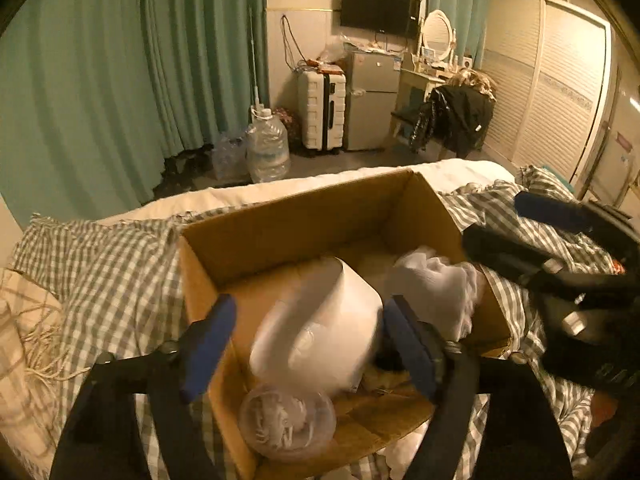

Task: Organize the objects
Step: 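Carry the tape roll and mesh sock into the box and open both tools, then grasp the white plastic tube with the right tool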

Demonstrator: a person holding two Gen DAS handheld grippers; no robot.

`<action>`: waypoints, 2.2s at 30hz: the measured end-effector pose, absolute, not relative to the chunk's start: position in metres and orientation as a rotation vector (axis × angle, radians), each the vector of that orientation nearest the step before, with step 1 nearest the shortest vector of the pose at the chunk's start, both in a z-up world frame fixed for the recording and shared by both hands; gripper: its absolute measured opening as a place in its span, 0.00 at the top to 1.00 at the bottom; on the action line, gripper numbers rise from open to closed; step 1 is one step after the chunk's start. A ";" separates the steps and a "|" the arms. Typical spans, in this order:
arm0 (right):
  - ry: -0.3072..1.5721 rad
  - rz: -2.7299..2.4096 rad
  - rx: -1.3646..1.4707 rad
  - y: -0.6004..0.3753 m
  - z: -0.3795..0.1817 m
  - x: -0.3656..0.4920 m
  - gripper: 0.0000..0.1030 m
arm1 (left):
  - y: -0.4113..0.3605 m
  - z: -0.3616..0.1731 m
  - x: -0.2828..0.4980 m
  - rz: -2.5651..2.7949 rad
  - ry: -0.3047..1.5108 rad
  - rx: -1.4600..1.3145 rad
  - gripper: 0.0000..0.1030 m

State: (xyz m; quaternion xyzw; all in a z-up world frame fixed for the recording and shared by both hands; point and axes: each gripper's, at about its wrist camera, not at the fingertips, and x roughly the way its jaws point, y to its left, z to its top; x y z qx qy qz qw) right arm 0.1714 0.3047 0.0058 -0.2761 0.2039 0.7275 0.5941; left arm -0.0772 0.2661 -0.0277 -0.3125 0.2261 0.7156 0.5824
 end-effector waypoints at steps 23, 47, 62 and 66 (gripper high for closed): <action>0.354 1.607 -0.595 0.111 0.098 0.168 0.21 | 0.054 0.071 -0.046 1.932 0.450 -0.581 0.00; 0.765 1.640 -1.117 0.163 -0.145 0.110 0.45 | 0.052 -0.120 -0.057 1.998 0.543 -0.903 0.00; 0.676 1.736 -1.076 0.135 -0.103 0.117 0.90 | 0.051 -0.110 -0.053 1.977 0.531 -0.943 0.00; 0.615 1.737 -0.930 0.120 -0.054 0.150 0.90 | 0.065 -0.098 -0.041 1.938 0.513 -0.935 0.00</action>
